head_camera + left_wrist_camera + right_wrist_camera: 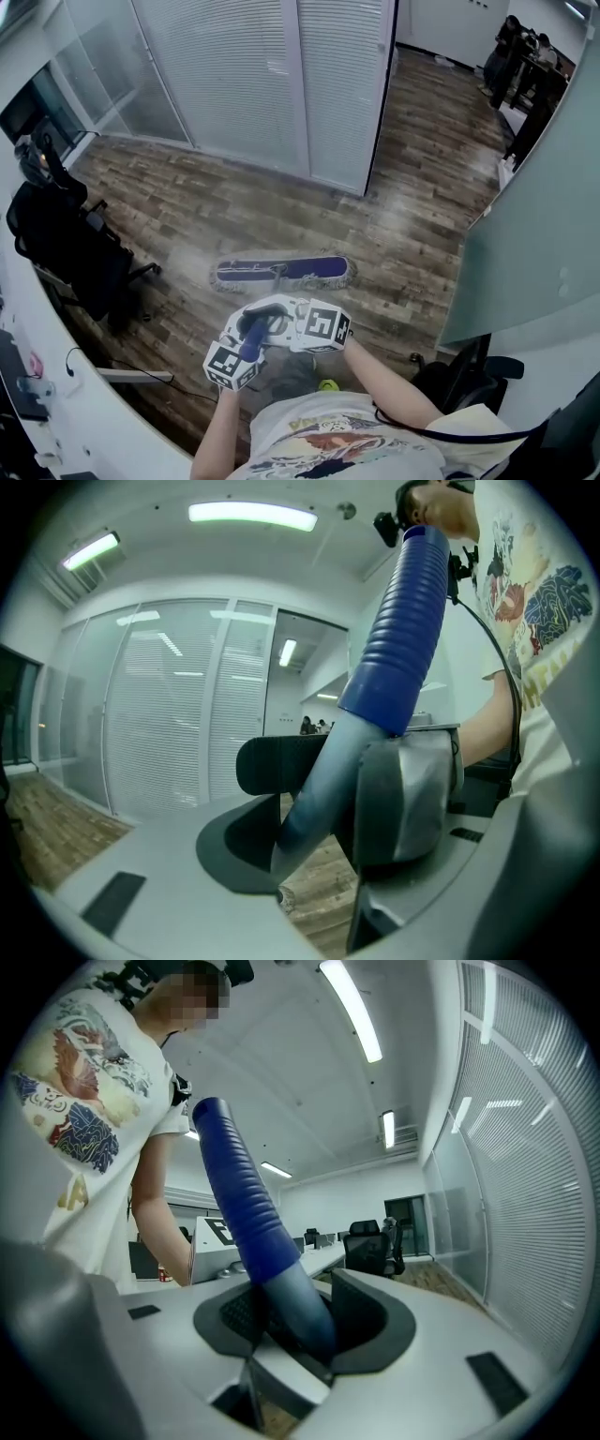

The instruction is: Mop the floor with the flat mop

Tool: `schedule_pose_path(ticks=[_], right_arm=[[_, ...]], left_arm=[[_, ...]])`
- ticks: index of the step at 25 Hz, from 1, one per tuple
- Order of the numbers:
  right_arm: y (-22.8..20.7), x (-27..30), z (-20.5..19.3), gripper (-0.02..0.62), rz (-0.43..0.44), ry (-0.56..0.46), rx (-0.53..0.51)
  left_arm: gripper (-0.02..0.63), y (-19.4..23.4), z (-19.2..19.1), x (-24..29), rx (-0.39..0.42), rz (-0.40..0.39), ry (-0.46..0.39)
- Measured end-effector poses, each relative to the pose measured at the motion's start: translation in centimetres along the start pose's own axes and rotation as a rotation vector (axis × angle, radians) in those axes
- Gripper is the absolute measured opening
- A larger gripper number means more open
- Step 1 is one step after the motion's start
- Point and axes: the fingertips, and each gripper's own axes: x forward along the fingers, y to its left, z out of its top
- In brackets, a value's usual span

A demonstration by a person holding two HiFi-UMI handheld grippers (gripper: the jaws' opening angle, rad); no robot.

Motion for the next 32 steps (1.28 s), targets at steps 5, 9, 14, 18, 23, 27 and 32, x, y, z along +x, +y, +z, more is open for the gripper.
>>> schedule_pose_path(ticks=[5,9,14,18,23,27,32], right_arm=[[-0.8,-0.5,-0.5,0.175,-0.019,-0.034,-0.019],[-1.8,0.3,-0.5,0.173,-0.015,-0.065,-0.028],[-7.1,2.6,-1.3,0.178,-0.015,-0.023,-0.034],[-12.7,4.8,-1.8,0.186,-0.039,0.003,-0.019],[-20.2,8.8,-0.7,0.19,-0.049,0.008,0.0],[-26.1,12.1,0.2,0.19,-0.071,-0.002,0.005],[-32.4,15.2,0.0,0.192,-0.085,-0.014,0.002]], left_arm=[[0.15,-0.1,-0.3,1.1,0.041,-0.076,-0.01],[0.152,1.1,-0.4,1.2,0.033,-0.108,-0.043],[0.152,6.5,-0.7,3.0,0.047,-0.131,-0.021],[0.153,12.0,-0.7,4.9,0.057,-0.156,-0.003],[0.155,20.2,0.5,6.4,0.04,-0.166,-0.008],[0.155,26.6,1.2,7.5,0.041,-0.186,-0.012],[0.155,33.5,1.0,9.2,0.055,-0.202,-0.003]])
